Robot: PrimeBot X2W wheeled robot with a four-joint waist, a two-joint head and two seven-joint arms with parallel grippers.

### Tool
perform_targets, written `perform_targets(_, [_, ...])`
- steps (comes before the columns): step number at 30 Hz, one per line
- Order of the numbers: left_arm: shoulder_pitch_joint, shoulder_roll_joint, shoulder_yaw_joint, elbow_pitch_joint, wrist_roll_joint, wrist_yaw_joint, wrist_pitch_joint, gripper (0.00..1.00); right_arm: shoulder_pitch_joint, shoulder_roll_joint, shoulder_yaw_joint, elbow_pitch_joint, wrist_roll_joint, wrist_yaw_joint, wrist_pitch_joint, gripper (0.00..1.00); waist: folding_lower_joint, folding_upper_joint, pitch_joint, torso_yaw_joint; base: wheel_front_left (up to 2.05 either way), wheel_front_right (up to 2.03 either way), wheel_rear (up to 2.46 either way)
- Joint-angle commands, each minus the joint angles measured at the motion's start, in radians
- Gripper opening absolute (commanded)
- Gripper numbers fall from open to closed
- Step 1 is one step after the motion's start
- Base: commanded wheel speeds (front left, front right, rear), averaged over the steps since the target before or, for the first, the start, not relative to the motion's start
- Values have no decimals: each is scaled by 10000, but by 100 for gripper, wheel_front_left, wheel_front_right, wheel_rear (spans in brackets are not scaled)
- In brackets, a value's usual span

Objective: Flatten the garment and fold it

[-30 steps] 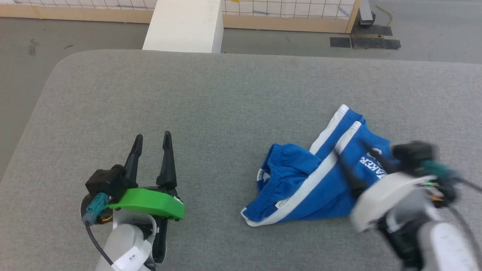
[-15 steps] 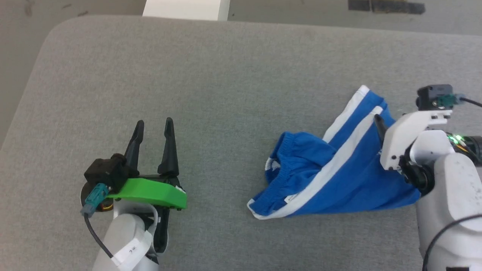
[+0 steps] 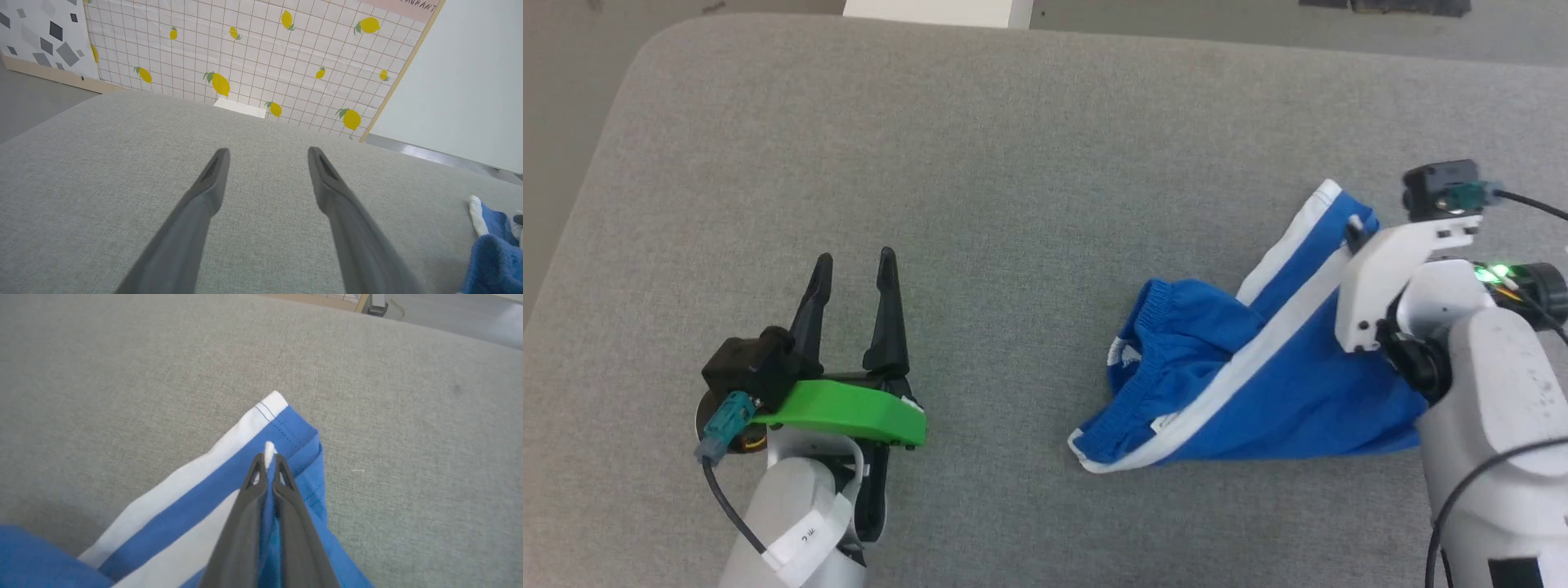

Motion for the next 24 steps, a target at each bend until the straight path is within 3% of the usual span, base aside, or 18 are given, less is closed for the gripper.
perform_targets(1, [-71,-9,29,40,34,27,-36,100,283,-1,-118,-318,-22,-13,-259,0,0,0,-191,-84,0,0,0])
perform_targets(6, [227,-9,231,95,126,8,-36,100,2364,270,-936,-3031,622,-13,-812,0,0,0,-743,-345,0,0,0])
perform_targets(7, [284,-9,268,100,146,3,-36,100,2954,295,-1104,-3644,765,-13,-706,0,0,0,-829,-398,0,0,0])
perform_targets(8, [406,-9,368,88,200,-25,-36,100,4576,314,-1466,-4959,1537,-13,-232,0,0,0,-970,-584,0,0,0])
perform_targets(10, [471,-8,416,83,242,-59,-36,100,5568,316,-1758,-5532,1888,-13,136,2,0,0,-1029,-738,0,0,0])
perform_targets(11, [491,-7,438,80,271,-79,-36,100,6004,317,-1910,-5749,2006,-13,323,40,0,0,-1038,-814,0,0,0])
perform_targets(12, [497,-7,452,81,293,-96,-36,100,6291,318,-2037,-5845,2098,-13,479,100,0,0,-1047,-868,0,0,0])
perform_targets(18, [481,-7,444,138,394,-197,-36,100,6800,319,-2752,-6151,2077,-13,594,100,0,0,-1118,-1092,0,0,0])
perform_targets(24, [483,-8,288,249,382,-298,-36,100,6190,320,-2668,-6255,1910,-13,-1746,100,0,0,-1229,-1042,0,0,0])
